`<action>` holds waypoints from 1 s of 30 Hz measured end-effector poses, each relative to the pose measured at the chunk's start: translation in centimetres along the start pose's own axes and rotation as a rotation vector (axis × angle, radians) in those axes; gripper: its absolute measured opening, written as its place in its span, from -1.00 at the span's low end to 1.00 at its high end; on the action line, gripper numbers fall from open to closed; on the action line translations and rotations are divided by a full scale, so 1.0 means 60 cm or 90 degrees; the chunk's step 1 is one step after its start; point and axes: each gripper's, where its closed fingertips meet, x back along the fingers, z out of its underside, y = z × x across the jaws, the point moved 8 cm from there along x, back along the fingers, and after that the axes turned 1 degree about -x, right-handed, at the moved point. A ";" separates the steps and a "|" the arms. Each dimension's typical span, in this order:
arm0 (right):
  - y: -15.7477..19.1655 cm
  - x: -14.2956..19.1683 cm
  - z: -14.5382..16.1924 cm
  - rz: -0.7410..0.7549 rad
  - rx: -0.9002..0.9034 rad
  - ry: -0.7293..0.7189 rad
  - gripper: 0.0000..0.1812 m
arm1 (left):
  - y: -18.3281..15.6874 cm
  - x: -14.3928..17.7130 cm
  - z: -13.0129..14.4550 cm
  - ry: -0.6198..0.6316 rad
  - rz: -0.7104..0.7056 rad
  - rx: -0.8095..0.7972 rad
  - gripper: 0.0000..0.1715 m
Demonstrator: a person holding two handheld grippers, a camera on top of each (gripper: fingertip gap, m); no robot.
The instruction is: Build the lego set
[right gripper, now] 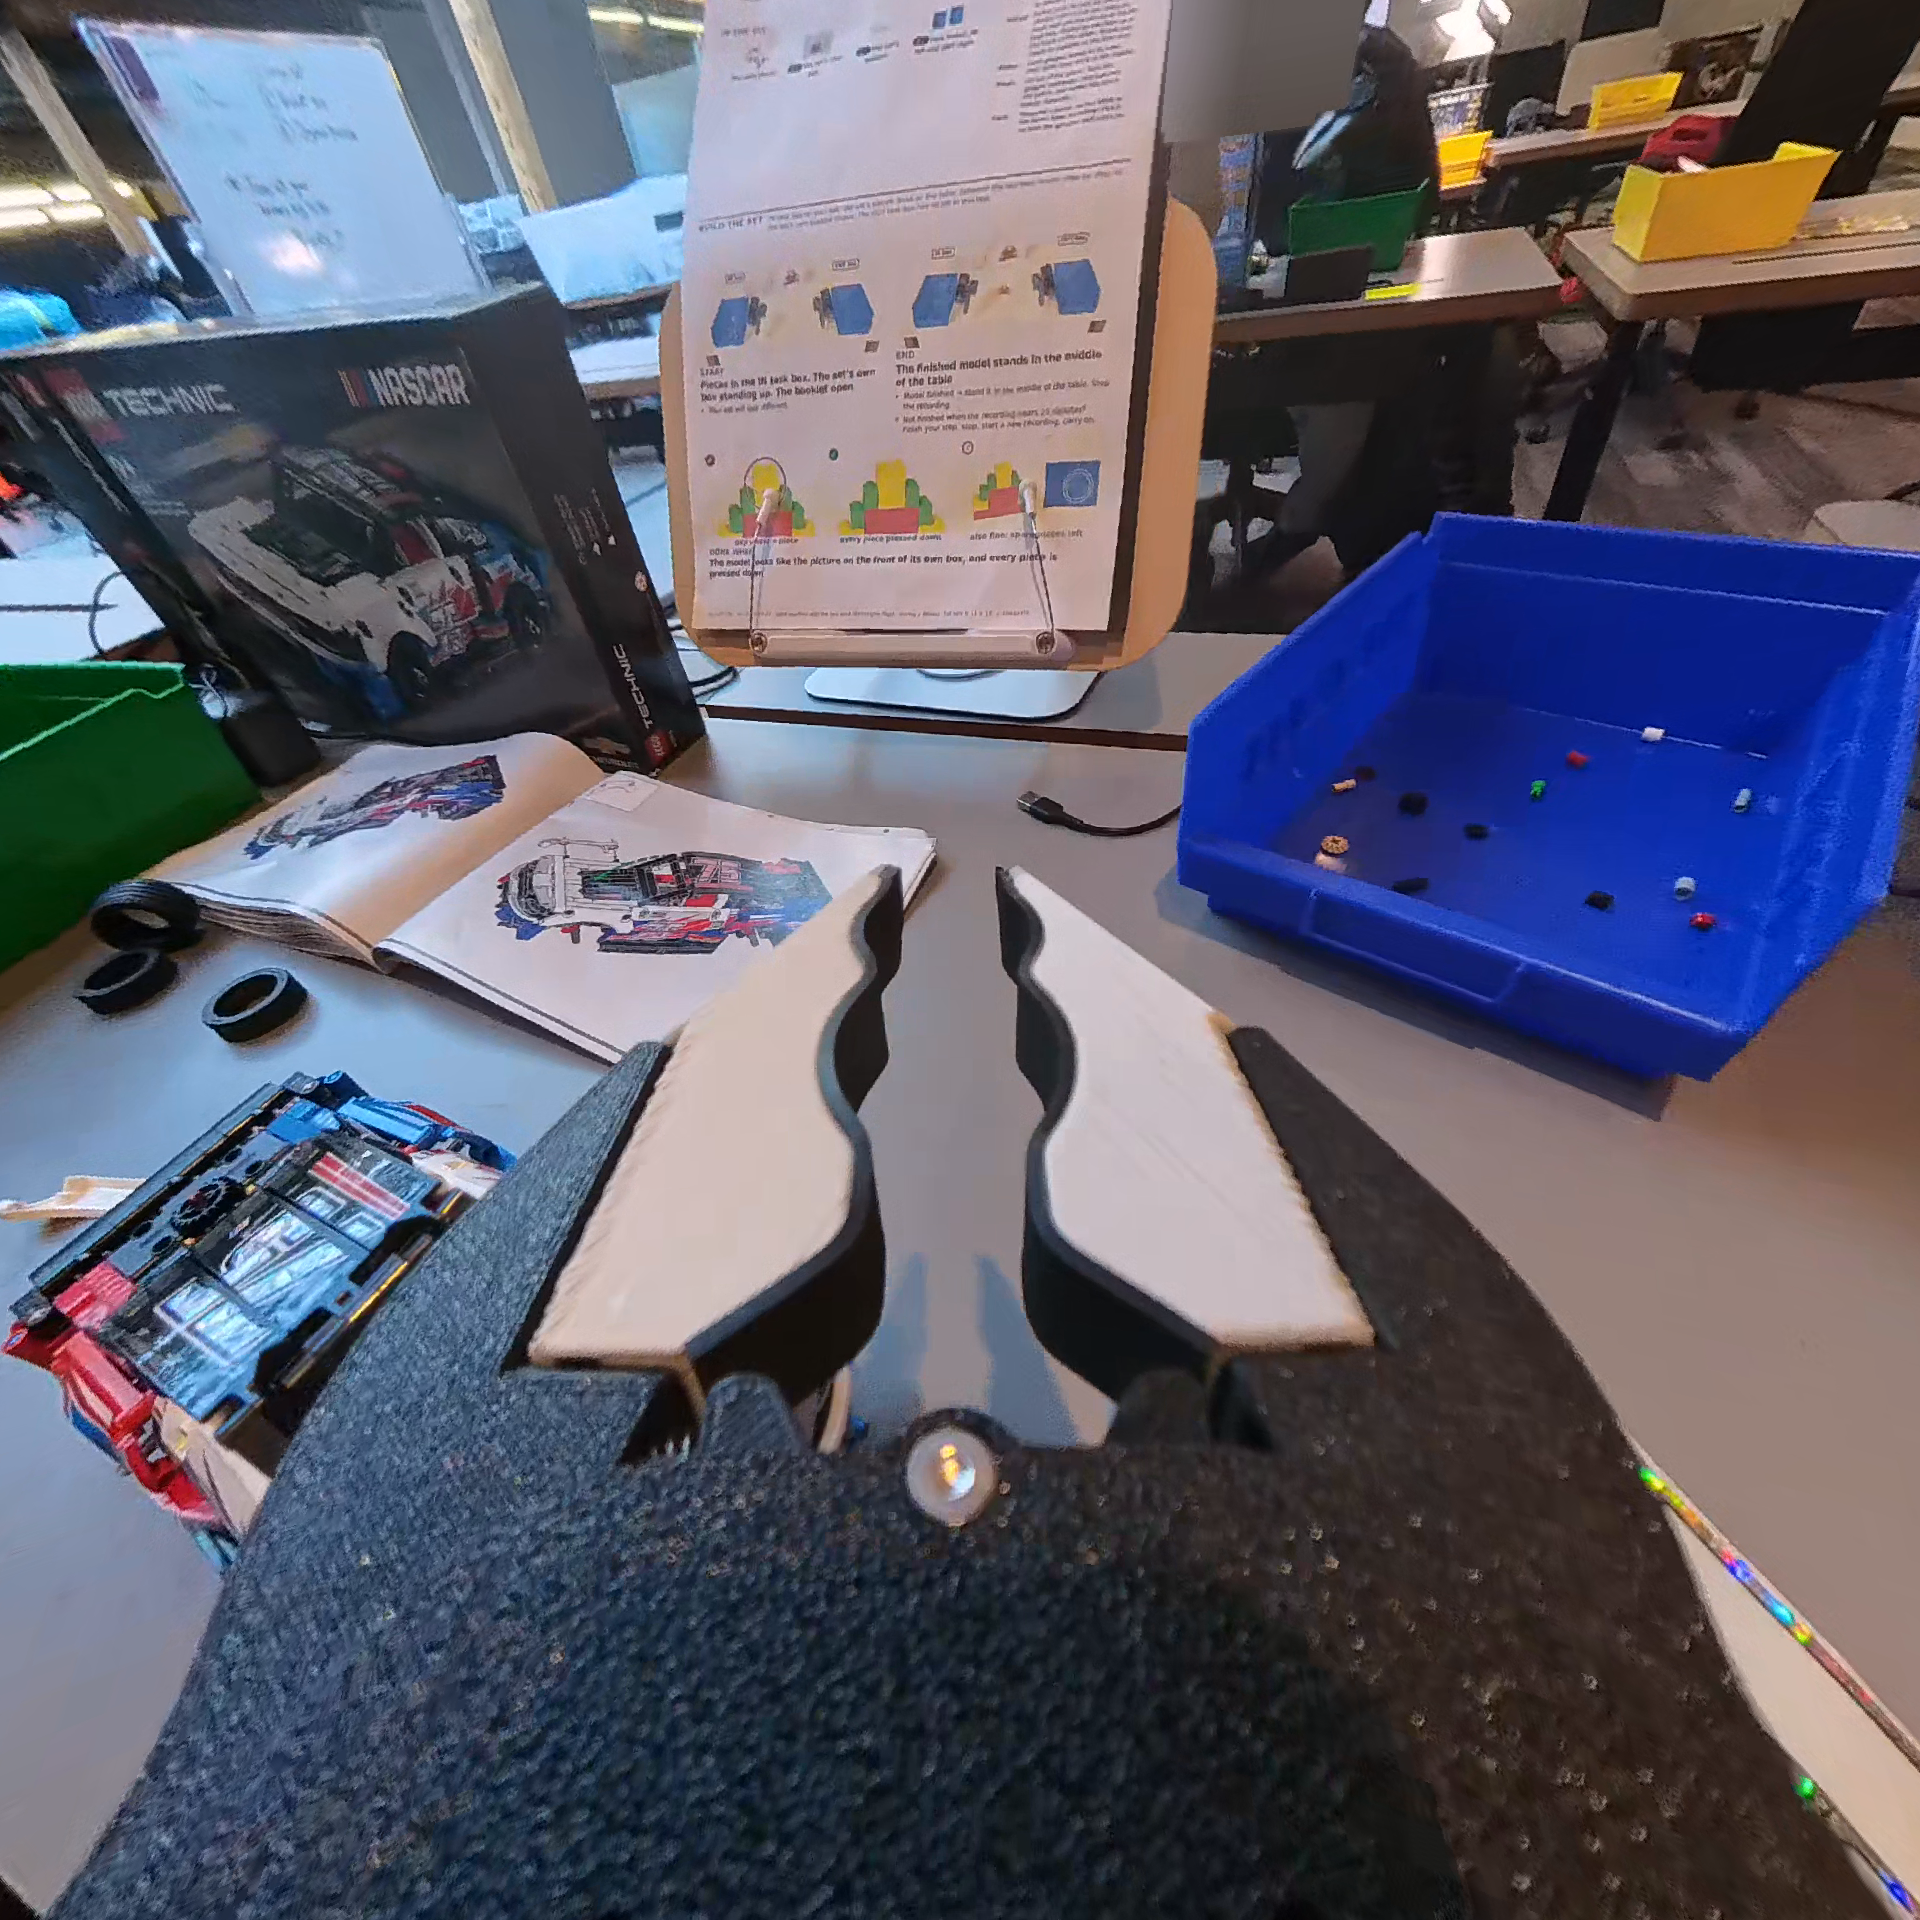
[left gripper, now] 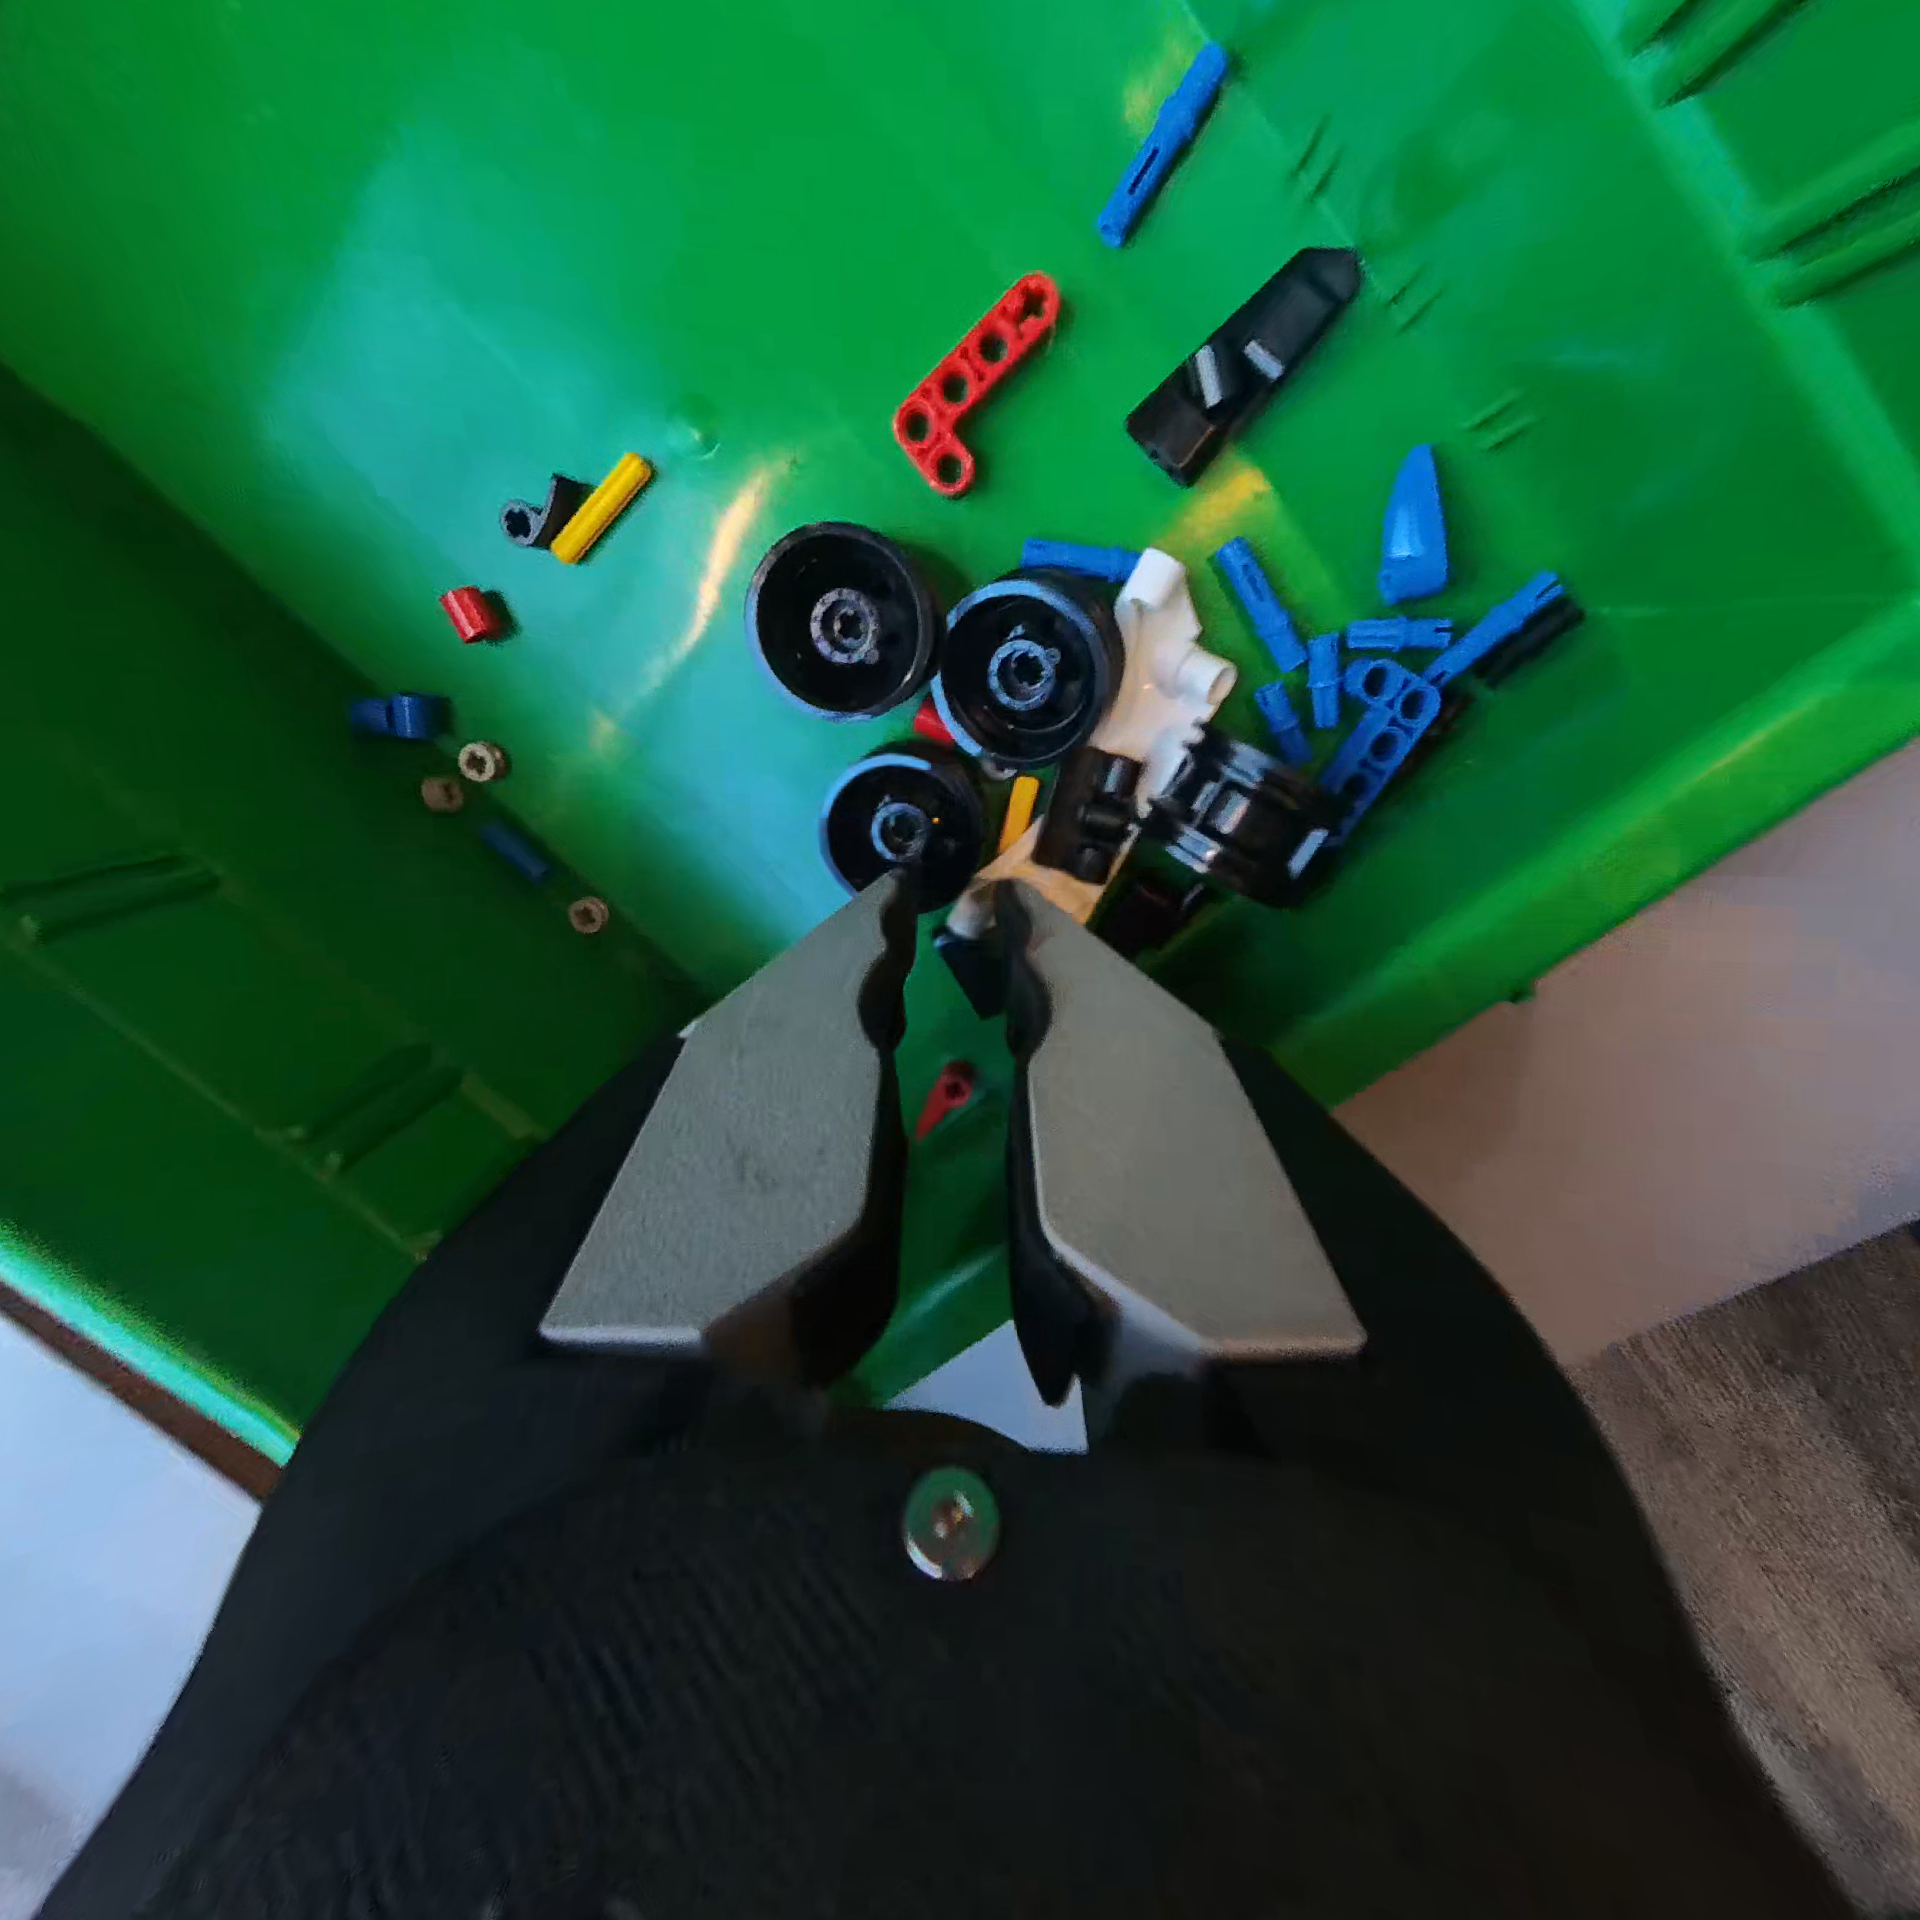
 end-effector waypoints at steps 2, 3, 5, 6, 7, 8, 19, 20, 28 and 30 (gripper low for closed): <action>-0.012 0.010 0.003 -0.004 -0.014 -0.011 -0.80 | 0.004 0.001 0.003 0.020 -0.030 -0.003 -0.76; -0.017 0.015 0.003 -0.006 -0.021 -0.017 -0.80 | 0.002 0.001 0.004 0.021 -0.028 -0.007 -0.77; -0.026 0.023 0.004 -0.014 -0.036 -0.028 -0.81 | 0.000 0.001 0.002 0.018 -0.009 -0.004 -0.85; -0.029 0.026 0.004 -0.017 -0.041 -0.032 -0.81 | 0.002 0.001 0.002 0.022 -0.005 0.006 -0.82; -0.031 0.028 0.005 -0.021 -0.045 -0.034 -0.81 | 0.004 0.001 0.003 0.032 0.002 0.014 -0.77; -0.032 0.030 0.006 -0.023 -0.045 -0.034 -0.82 | 0.004 0.000 0.005 0.042 0.013 0.016 -0.73; -0.009 0.021 -0.002 -0.054 -0.014 -0.031 -0.85 | 0.007 0.005 -0.004 0.030 0.058 0.026 -0.89; -0.006 0.020 -0.001 -0.057 -0.008 -0.028 -0.85 | 0.007 0.008 -0.003 0.037 0.041 0.022 -1.00; 0.010 0.029 0.008 -0.078 0.032 -0.023 -0.85 | -0.008 0.069 -0.017 -0.011 -0.048 0.025 -1.00; 0.011 0.033 0.016 -0.086 0.030 -0.020 -0.85 | -0.021 0.074 -0.031 -0.053 -0.023 0.022 -1.00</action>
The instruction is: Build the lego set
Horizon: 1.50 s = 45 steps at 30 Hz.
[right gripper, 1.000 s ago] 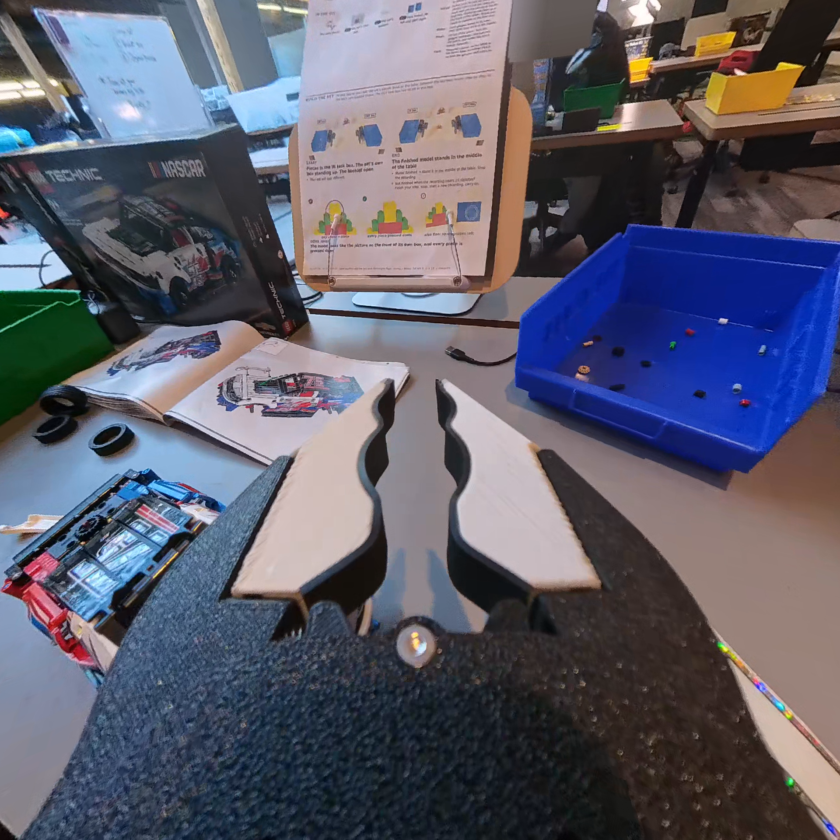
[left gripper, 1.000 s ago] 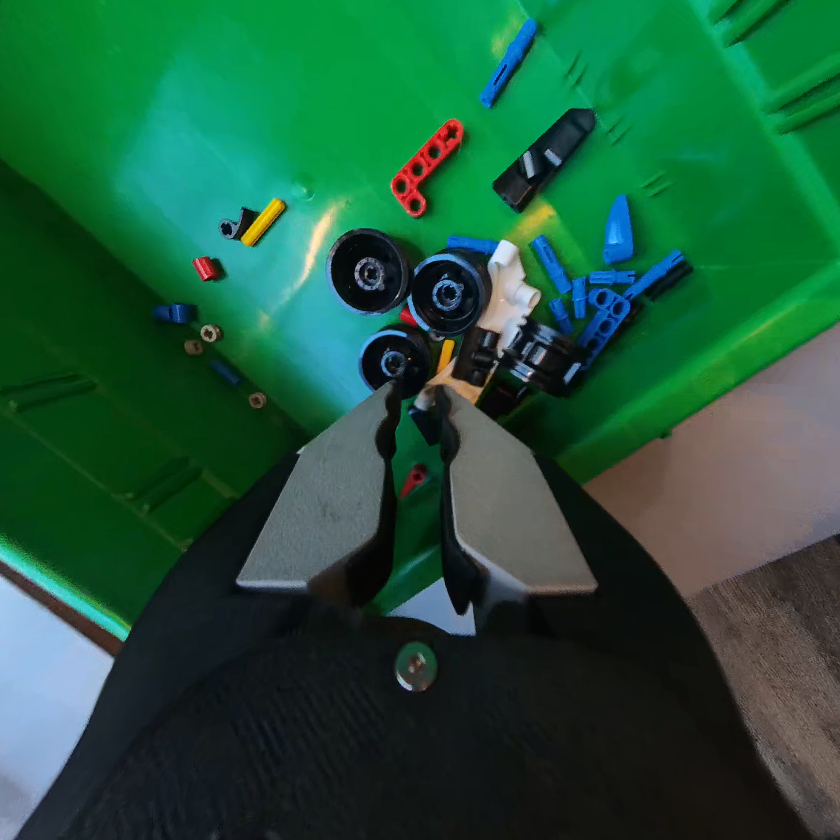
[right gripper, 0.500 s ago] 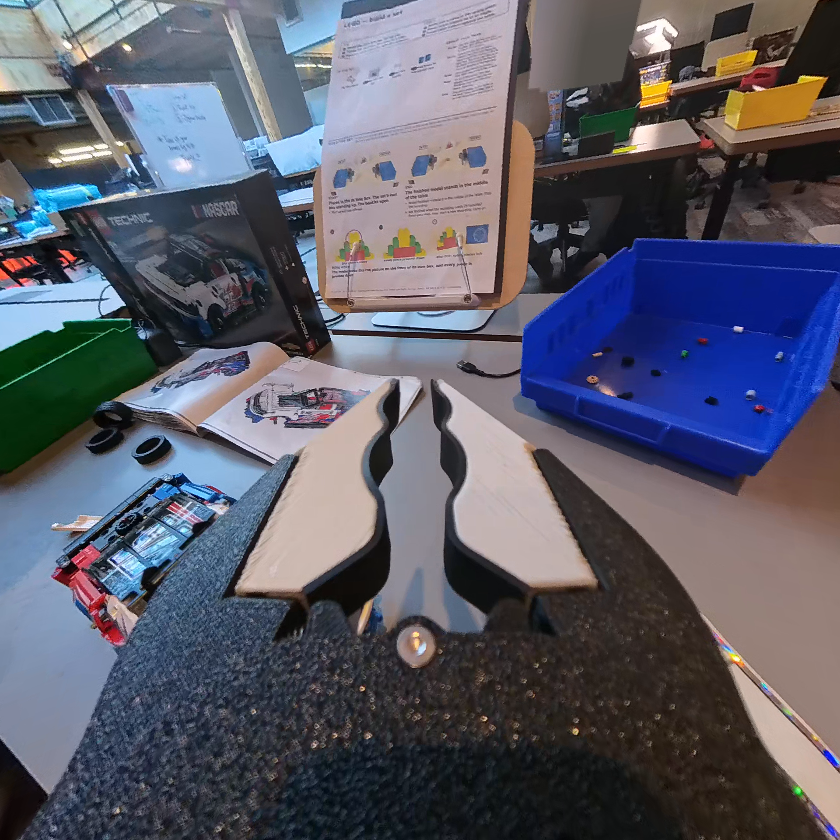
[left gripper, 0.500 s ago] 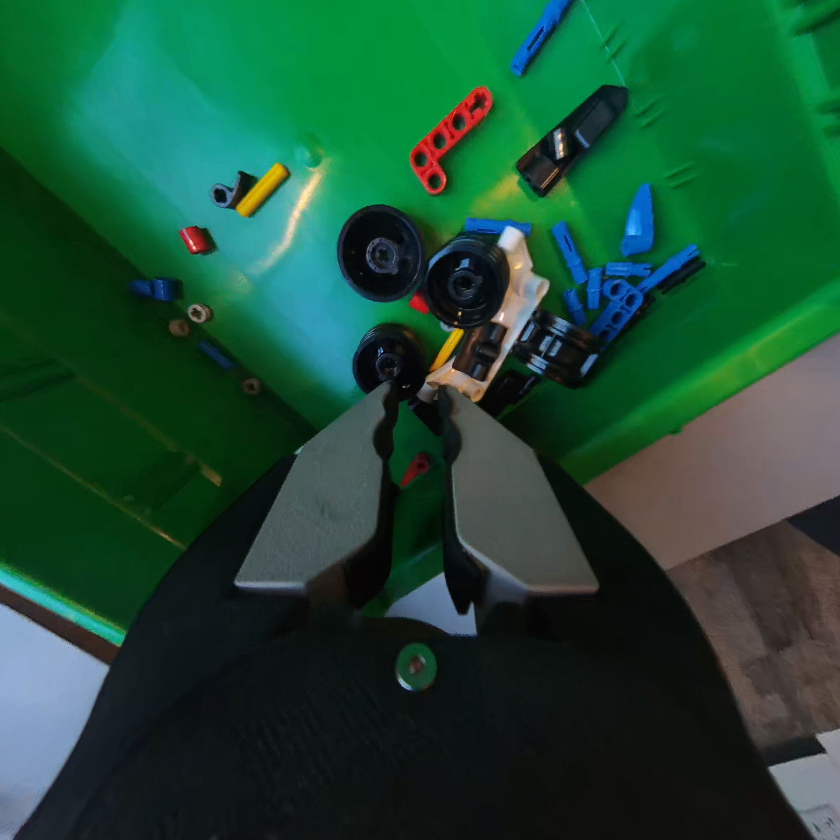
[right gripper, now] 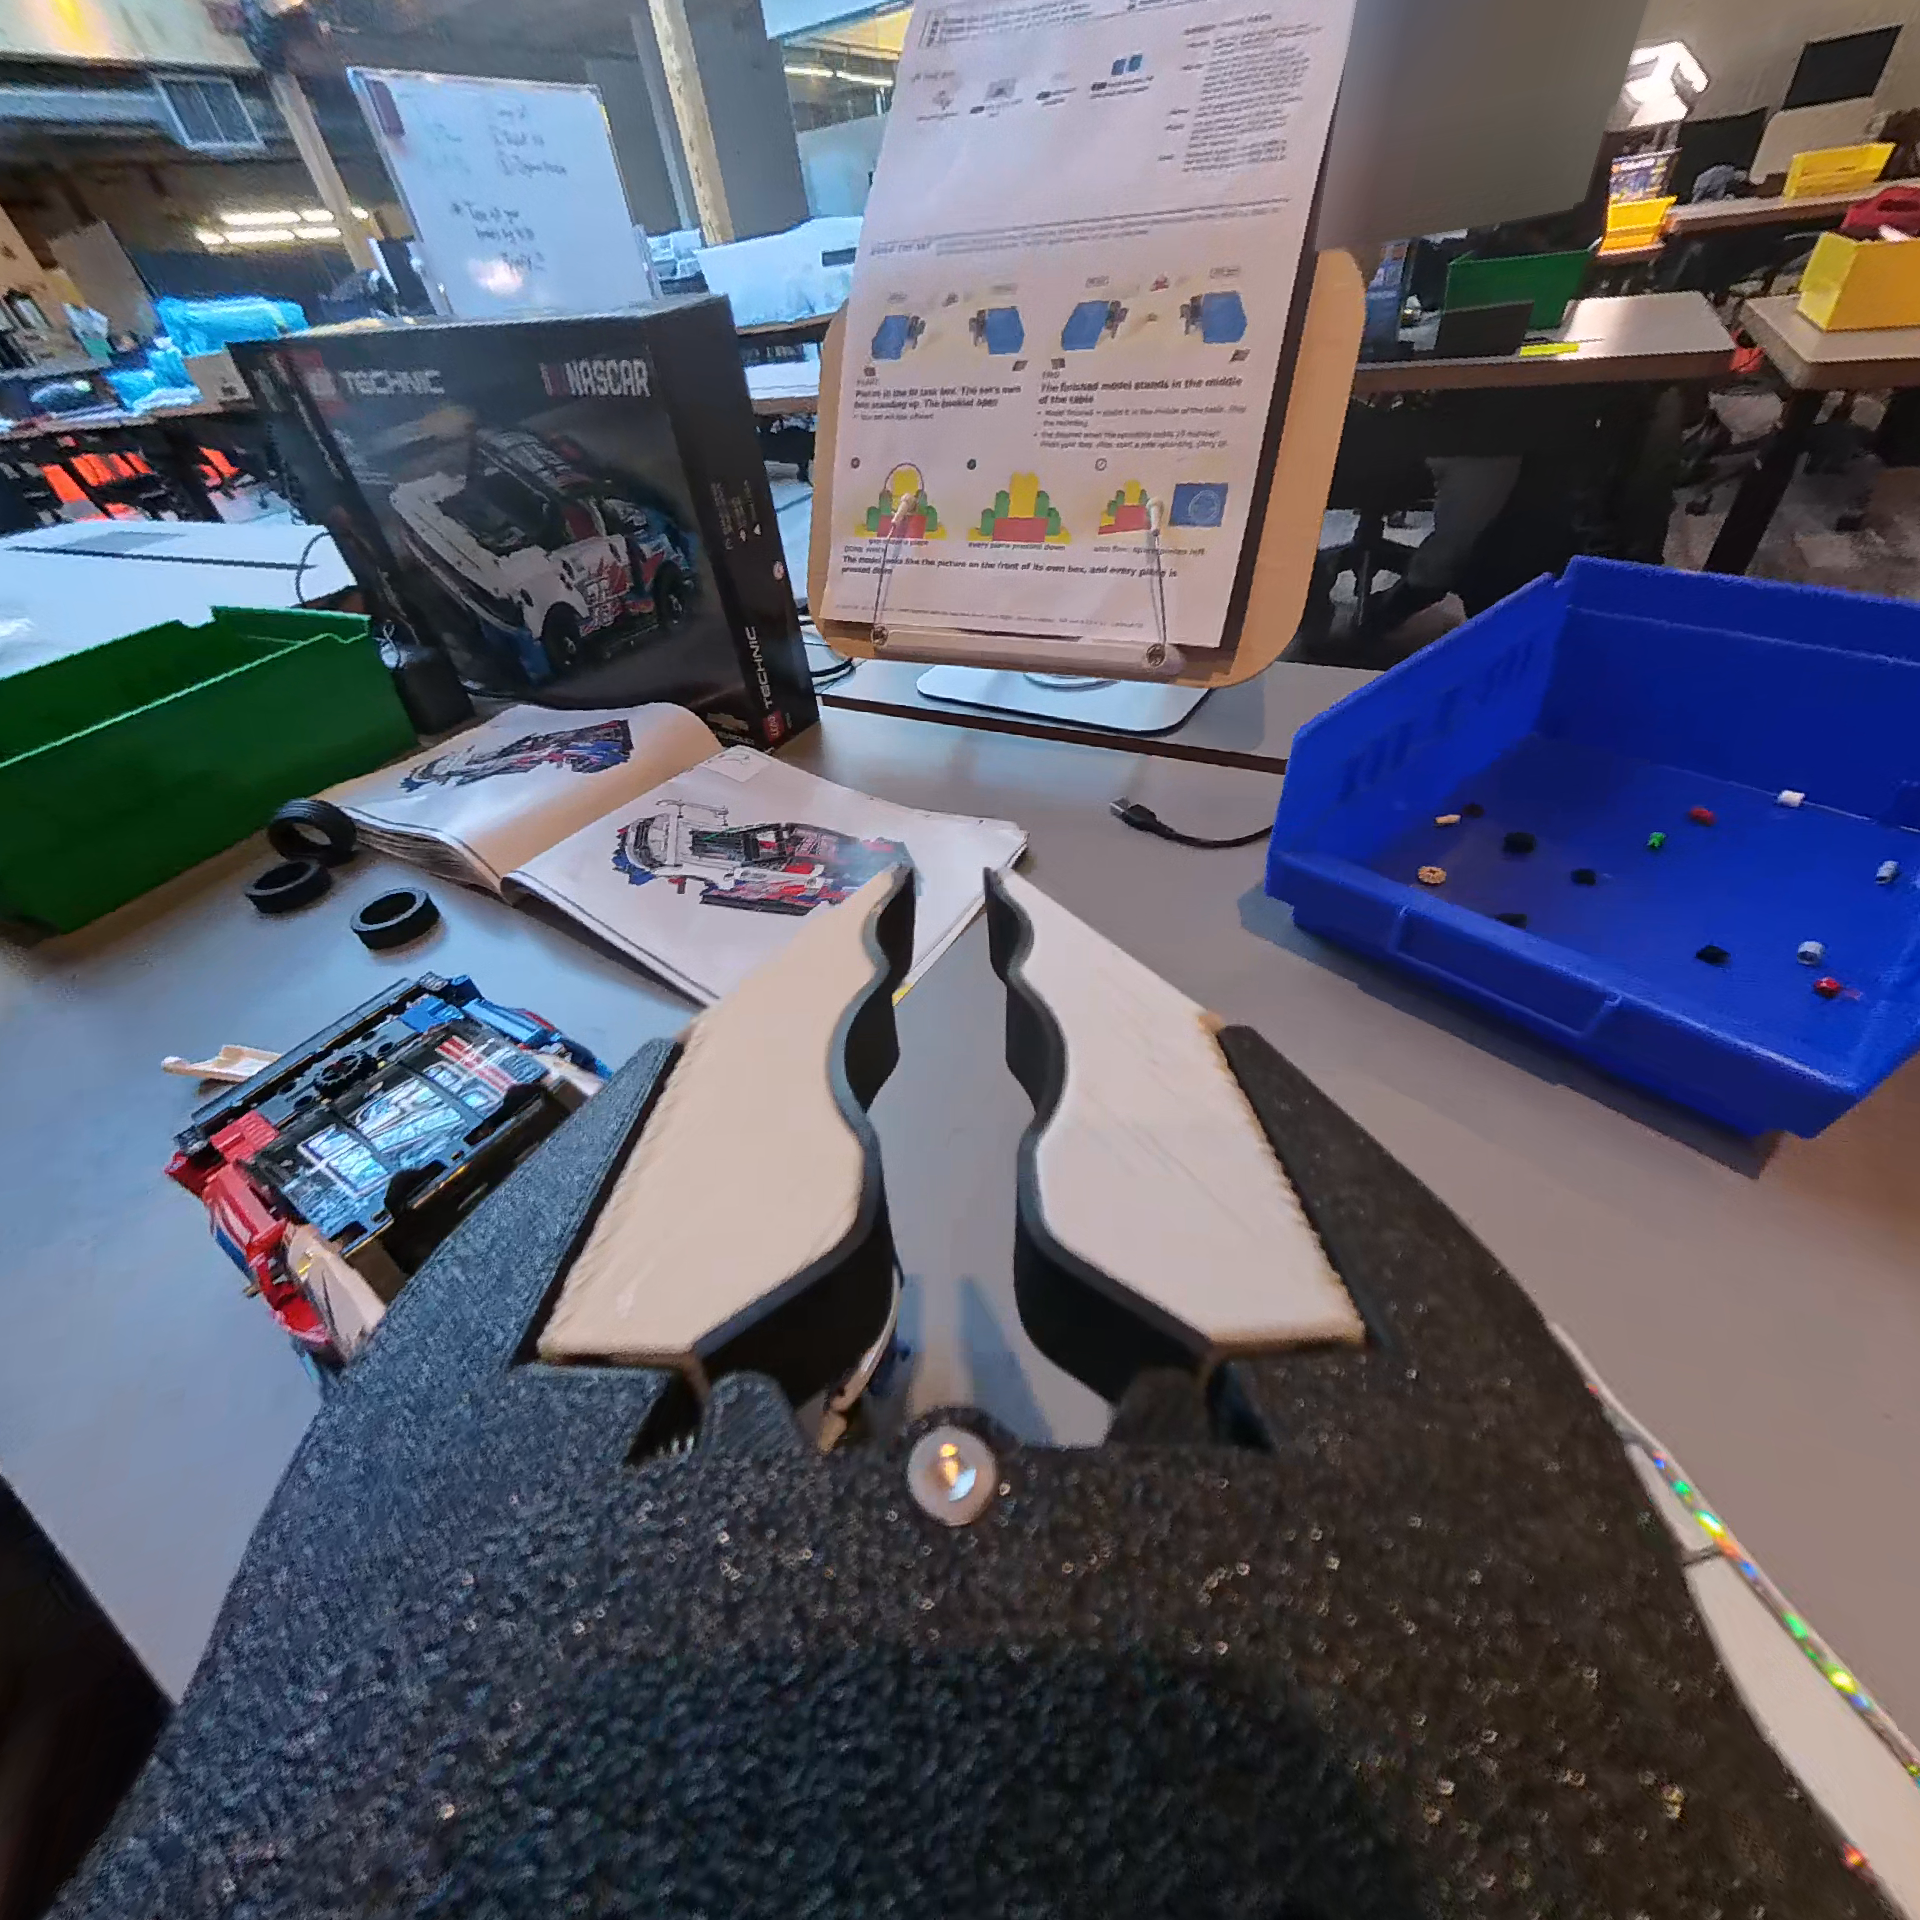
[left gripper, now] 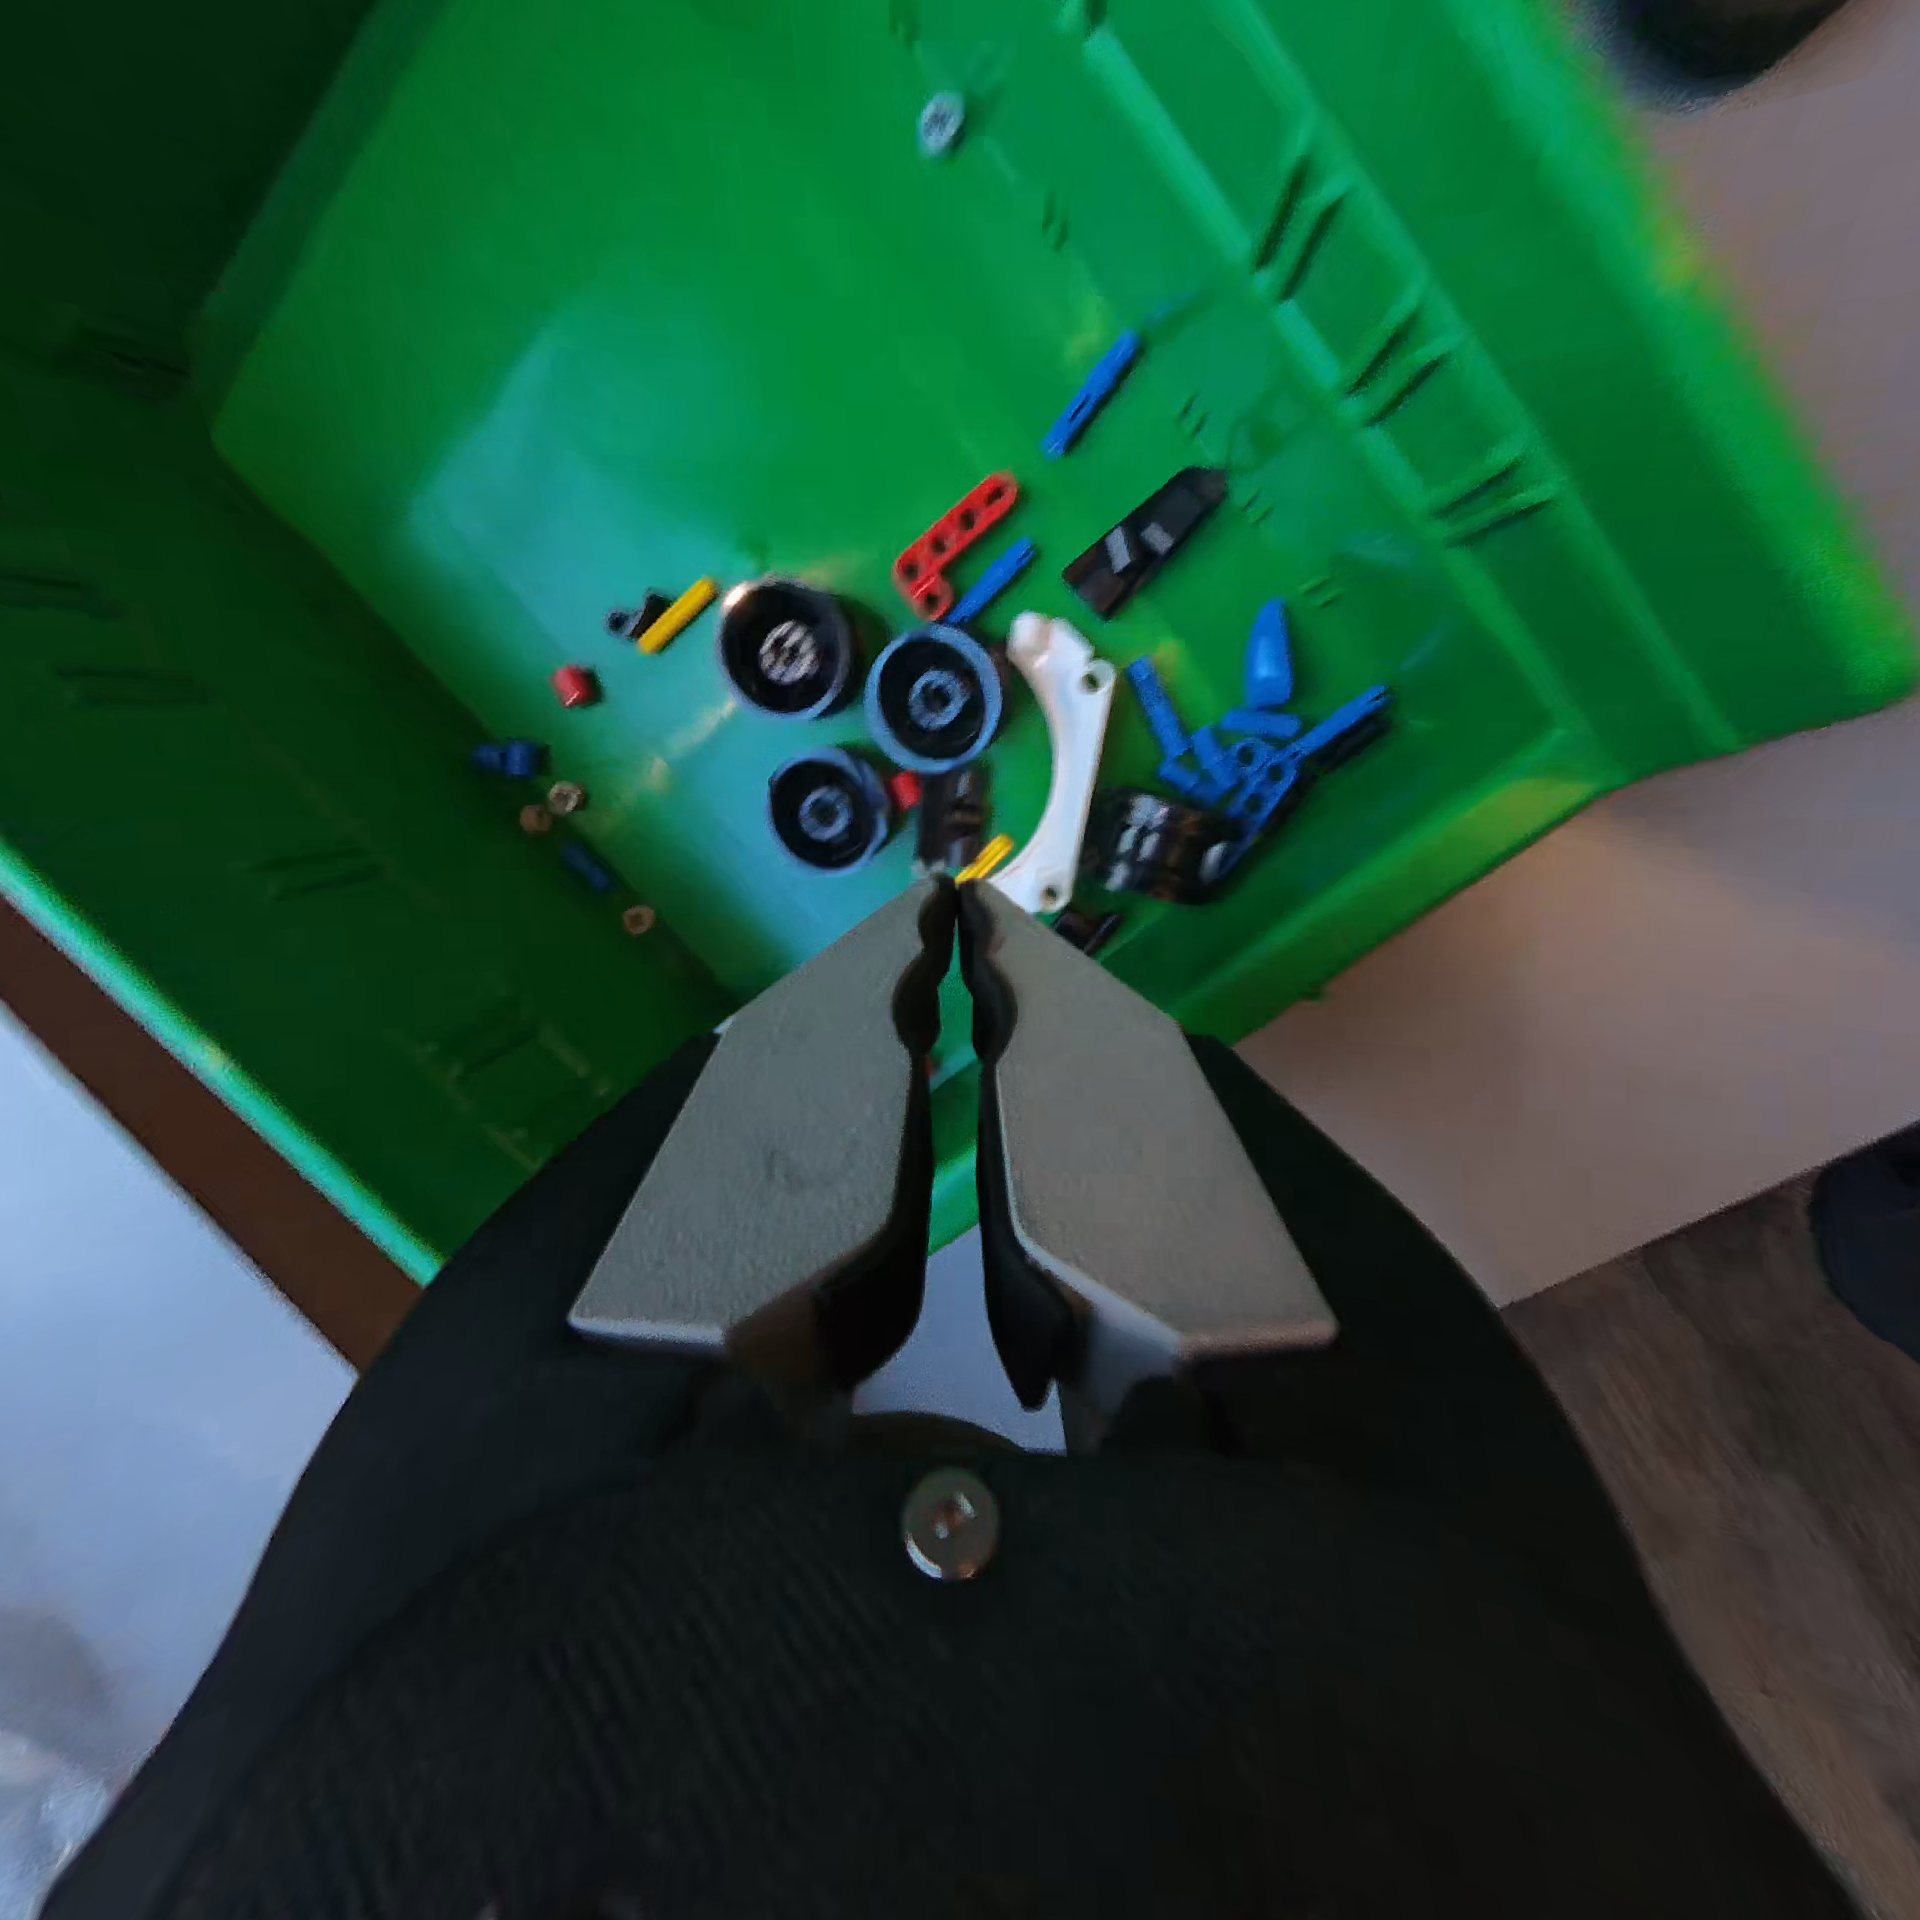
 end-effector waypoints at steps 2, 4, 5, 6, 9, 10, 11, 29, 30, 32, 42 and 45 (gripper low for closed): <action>0.001 0.005 0.010 -0.004 -0.005 0.001 -0.85 | -0.010 -0.009 -0.016 -0.018 0.022 0.000 -1.00; -0.001 0.012 0.018 -0.004 -0.014 0.002 -0.85 | -0.018 -0.027 -0.029 0.001 0.041 -0.002 -0.87; -0.003 0.016 0.019 -0.003 -0.019 -0.001 -0.85 | -0.024 -0.037 -0.034 0.013 0.054 -0.006 -0.80; -0.004 0.021 0.019 -0.003 -0.023 -0.005 -0.85 | -0.029 -0.045 -0.038 0.024 0.058 -0.015 -0.79; -0.009 0.038 0.014 0.003 -0.033 -0.019 -0.85 | -0.036 -0.072 -0.042 0.066 0.050 -0.042 -0.86; -0.011 0.043 0.012 0.005 -0.035 -0.024 -0.85 | -0.036 -0.083 -0.039 0.088 0.051 -0.044 -0.93; -0.012 0.048 0.010 0.007 -0.038 -0.029 -0.86 | -0.036 -0.090 -0.037 0.103 0.051 -0.044 -0.96; 0.036 0.038 0.040 -0.097 -0.012 0.007 -0.80 | -0.315 0.094 -0.167 -0.371 -0.684 -0.514 -1.00; 0.046 0.033 0.042 -0.112 -0.002 0.014 -0.80 | -0.356 0.088 -0.187 -0.417 -0.709 -0.569 -1.00; 0.066 0.019 0.048 -0.148 0.024 0.039 -0.78 | -0.428 0.072 -0.228 -0.511 -0.702 -0.641 -1.00; 0.062 -0.061 0.043 -0.179 0.190 0.041 -0.75 | -0.509 -0.022 -0.380 -0.840 -0.646 -0.512 -1.00; 0.034 -0.106 0.040 -0.188 0.217 0.045 -0.75 | -0.505 -0.050 -0.401 -0.849 -0.640 -0.505 -1.00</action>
